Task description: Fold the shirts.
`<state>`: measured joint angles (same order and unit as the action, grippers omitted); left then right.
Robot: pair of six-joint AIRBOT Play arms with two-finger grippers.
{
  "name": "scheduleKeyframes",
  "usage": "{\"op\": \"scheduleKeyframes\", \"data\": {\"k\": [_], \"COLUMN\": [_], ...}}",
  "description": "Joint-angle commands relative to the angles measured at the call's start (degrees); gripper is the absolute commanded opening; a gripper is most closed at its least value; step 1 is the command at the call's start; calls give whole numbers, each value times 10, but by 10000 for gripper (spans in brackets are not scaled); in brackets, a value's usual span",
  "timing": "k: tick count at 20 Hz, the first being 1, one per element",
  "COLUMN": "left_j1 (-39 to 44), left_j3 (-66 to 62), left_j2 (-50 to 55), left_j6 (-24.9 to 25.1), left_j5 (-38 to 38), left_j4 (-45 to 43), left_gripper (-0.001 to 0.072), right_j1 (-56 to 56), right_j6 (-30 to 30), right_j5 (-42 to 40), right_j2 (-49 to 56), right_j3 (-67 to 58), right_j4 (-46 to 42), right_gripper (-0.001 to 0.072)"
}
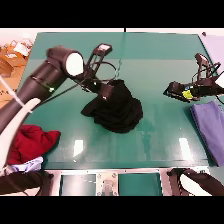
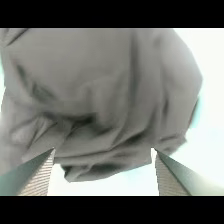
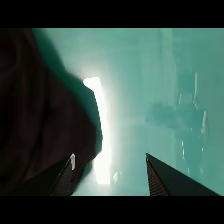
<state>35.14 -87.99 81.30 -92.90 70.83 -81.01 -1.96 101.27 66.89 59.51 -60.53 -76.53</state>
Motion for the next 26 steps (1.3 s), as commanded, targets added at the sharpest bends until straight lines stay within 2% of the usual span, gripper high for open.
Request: {"op": "scheduleKeyframes", "data": {"k": [1, 3, 4, 6, 7, 8, 10, 12, 15, 16, 18, 19, 20, 21, 23, 26], "left_j1": [-10, -62, -93, -157, -186, -212, -246, -252, -250, -243, -217, -202, -189, -183, -192, -235], "left_j3": [-2, -2, -2, 14, 35, 63, 124, 187, 221, 221, 221, 221, 221, 221, 205, 162], "left_j2": [26, 26, 26, 28, 28, 28, 29, 30, 64, 84, 116, 126, 132, 133, 132, 113], "left_j6": [-1, -1, -1, 0, 6, 22, 49, 81, 121, 138, 170, 170, 170, 170, 172, 166], "left_j5": [49, 80, 88, 86, 78, 59, 7, -65, -109, -117, -118, -104, -84, -70, -22, 60], "left_j4": [-56, -45, -24, 27, 55, 90, 158, 185, 267, 304, 353, 348, 345, 343, 343, 331], "left_gripper": [685, 684, 685, 685, 685, 685, 685, 685, 686, 685, 683, 683, 628, 518, 30, 31], "right_j1": [-28, -31, -31, -31, -30, -28, -21, -6, 21, 27, 29, 26, 22, 17, 5, -31], "right_j6": [-10, -20, -43, -120, -165, -203, -276, -317, -341, -341, -345, -345, -345, -345, -345, -344], "right_j5": [4, -24, -49, -96, -107, -115, -127, -128, -129, -129, -128, -127, -124, -123, -122, -106], "right_j2": [9, 31, 49, 96, 126, 156, 213, 264, 316, 324, 327, 327, 327, 327, 327, 326], "right_j3": [39, 93, 119, 148, 151, 150, 148, 138, 101, 88, 72, 66, 61, 59, 58, 51], "right_j4": [0, 14, 53, 161, 218, 272, 367, 426, 445, 444, 443, 438, 432, 427, 417, 386], "right_gripper": [479, 479, 479, 479, 453, 357, 359, 377, 364, 314, 88, 22, 23, 22, 22, 20]}}
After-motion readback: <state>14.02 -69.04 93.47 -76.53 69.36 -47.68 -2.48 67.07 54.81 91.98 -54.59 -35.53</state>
